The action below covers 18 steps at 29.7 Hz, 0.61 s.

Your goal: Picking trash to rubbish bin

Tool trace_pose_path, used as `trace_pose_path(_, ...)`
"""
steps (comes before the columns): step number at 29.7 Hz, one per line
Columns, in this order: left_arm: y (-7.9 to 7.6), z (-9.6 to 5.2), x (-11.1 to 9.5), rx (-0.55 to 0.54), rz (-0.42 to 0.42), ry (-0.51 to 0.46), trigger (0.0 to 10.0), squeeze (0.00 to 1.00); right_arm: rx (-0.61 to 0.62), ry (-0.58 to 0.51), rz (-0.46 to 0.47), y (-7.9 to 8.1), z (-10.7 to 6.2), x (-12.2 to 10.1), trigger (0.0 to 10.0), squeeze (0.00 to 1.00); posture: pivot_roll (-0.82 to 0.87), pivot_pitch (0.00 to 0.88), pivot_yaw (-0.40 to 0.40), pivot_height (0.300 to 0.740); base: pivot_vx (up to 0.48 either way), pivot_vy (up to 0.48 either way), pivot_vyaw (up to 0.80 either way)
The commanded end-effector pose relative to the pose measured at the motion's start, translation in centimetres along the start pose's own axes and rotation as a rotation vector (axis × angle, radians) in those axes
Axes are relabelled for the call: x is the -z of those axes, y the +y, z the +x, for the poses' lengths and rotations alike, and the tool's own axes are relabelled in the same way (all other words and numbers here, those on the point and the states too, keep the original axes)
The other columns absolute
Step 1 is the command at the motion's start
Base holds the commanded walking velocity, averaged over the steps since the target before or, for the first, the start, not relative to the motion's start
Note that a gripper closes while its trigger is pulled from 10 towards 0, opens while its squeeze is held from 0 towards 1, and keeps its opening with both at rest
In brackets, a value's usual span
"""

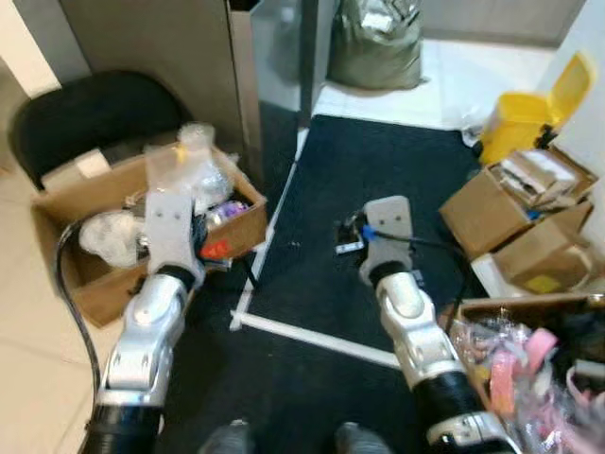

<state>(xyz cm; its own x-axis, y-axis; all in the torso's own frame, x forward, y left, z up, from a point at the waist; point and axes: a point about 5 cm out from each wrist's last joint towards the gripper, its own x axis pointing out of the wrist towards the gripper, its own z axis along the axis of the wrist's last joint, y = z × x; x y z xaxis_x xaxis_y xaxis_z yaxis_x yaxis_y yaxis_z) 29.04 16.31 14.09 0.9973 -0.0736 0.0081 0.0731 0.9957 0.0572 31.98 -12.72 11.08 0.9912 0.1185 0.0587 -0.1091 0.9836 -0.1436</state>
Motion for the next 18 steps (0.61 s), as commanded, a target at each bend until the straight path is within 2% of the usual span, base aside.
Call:
trace_pose_path(1,0.52,-0.13,0.42,-0.021,0.012,0.022,10.0,0.0,-0.015,0.002,0.002,0.62,-0.03,0.09,10.0,0.0,0.07,0.071,-0.002,0.74,0.259,0.0,0.49)
trace_pose_path(18,0.39,-0.12,0.48,-0.021,0.007,0.023,10.0,0.0,-0.021,-0.005,-0.006,0.62,0.19,-0.11,10.0,0.0,0.07,0.077,-0.003,0.74,0.26,0.0,0.49)
